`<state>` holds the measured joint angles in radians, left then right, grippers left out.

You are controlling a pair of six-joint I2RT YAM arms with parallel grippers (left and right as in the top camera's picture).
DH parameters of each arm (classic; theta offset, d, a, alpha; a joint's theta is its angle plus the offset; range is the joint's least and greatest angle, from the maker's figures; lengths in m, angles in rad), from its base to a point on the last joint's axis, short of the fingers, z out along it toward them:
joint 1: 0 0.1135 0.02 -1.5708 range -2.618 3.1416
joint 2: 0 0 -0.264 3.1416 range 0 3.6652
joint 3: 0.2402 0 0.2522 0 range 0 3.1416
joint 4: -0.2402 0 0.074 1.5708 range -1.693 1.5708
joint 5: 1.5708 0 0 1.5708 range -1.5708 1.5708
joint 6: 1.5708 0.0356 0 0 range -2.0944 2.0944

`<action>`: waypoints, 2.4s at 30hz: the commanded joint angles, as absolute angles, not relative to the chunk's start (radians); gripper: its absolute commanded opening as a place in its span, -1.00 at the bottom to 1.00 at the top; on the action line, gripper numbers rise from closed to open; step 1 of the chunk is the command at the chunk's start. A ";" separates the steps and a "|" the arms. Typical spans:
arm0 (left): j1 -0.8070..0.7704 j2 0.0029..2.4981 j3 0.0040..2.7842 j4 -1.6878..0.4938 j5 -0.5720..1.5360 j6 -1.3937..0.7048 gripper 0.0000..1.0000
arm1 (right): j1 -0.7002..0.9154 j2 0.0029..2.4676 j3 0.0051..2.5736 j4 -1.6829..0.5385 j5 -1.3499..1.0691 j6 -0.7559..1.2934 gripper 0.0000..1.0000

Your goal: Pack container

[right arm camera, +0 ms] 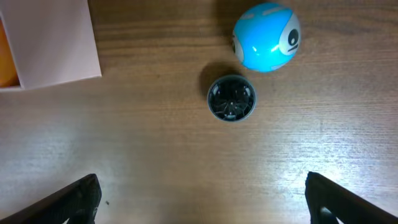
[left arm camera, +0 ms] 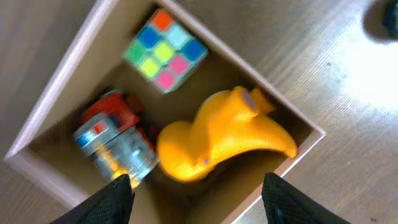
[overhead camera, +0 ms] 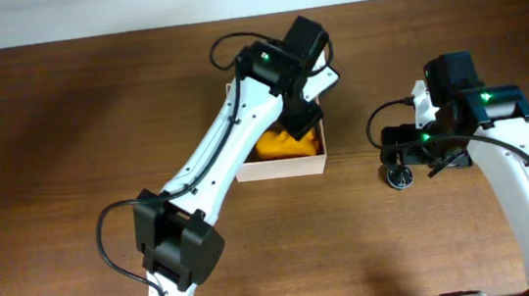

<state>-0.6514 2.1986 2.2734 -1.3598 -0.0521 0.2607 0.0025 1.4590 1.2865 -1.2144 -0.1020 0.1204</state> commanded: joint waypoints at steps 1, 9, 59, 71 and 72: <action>-0.632 2.198 2.363 -1.435 -0.157 0.136 0.36 | -0.002 1.456 1.301 -1.199 -0.090 0.139 0.97; -0.438 2.151 2.543 -1.688 -0.170 0.083 0.33 | -0.008 1.456 1.302 -1.122 -0.090 0.178 0.97; 0.173 1.773 1.902 -1.470 0.109 0.068 0.99 | -0.154 1.908 1.300 -0.870 -0.097 0.215 0.69; 0.173 1.773 1.902 -1.470 0.109 0.068 0.99 | -0.122 1.918 1.304 -0.865 -0.098 0.215 -0.19; 0.173 1.773 1.902 -1.470 0.109 0.068 0.99 | -0.122 1.916 1.314 -0.876 -0.101 0.215 -0.19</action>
